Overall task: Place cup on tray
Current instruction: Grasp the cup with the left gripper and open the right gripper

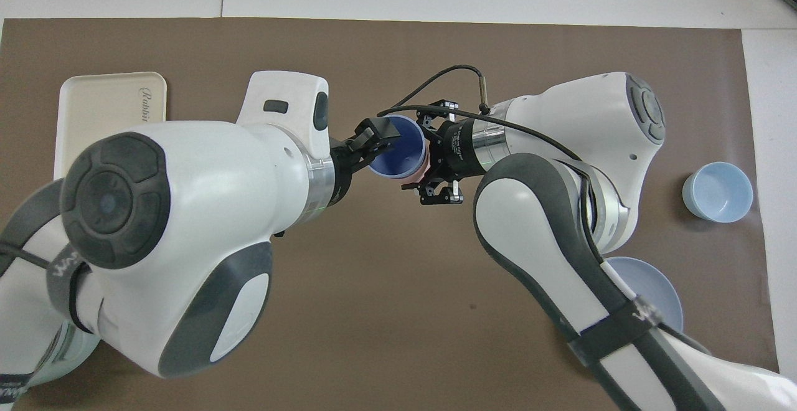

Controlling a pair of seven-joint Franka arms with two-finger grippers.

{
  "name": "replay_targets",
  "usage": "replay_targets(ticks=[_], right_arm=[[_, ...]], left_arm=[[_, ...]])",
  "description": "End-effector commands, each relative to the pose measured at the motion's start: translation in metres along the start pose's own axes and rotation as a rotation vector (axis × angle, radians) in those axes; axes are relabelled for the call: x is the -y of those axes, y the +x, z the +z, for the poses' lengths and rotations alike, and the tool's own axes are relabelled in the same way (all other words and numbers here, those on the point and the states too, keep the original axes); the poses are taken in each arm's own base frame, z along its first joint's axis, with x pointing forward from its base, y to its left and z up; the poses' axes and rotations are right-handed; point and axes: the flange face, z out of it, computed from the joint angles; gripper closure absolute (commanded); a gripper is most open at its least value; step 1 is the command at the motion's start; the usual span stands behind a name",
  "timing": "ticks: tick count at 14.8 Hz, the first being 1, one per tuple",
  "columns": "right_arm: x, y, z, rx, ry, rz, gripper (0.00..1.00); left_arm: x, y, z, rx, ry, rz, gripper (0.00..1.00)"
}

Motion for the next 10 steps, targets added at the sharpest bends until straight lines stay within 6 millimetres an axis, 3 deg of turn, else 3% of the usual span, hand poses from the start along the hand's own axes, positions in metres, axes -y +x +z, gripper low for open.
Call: replay_targets(ticks=[1, 4, 5, 6, 10], right_arm=[[-0.001, -0.001, -0.005, -0.021, 0.021, 0.010, 1.00], [-0.001, -0.001, -0.005, -0.021, 0.022, 0.011, 1.00], [-0.001, -0.001, -0.005, -0.021, 0.022, 0.011, 1.00], [-0.001, 0.000, -0.004, -0.022, 0.020, 0.010, 1.00], [0.000, 0.001, -0.005, -0.022, 0.023, 0.008, 1.00]], left_arm=[[-0.005, -0.001, 0.014, 0.006, 0.008, -0.005, 0.16], [-0.010, -0.001, 0.031, 0.010, 0.009, -0.003, 0.35], [-0.011, -0.003, 0.035, 0.013, 0.010, 0.000, 0.57], [-0.012, -0.003, 0.035, 0.015, 0.014, 0.000, 1.00], [-0.025, 0.005, 0.024, 0.005, 0.037, 0.021, 1.00]])
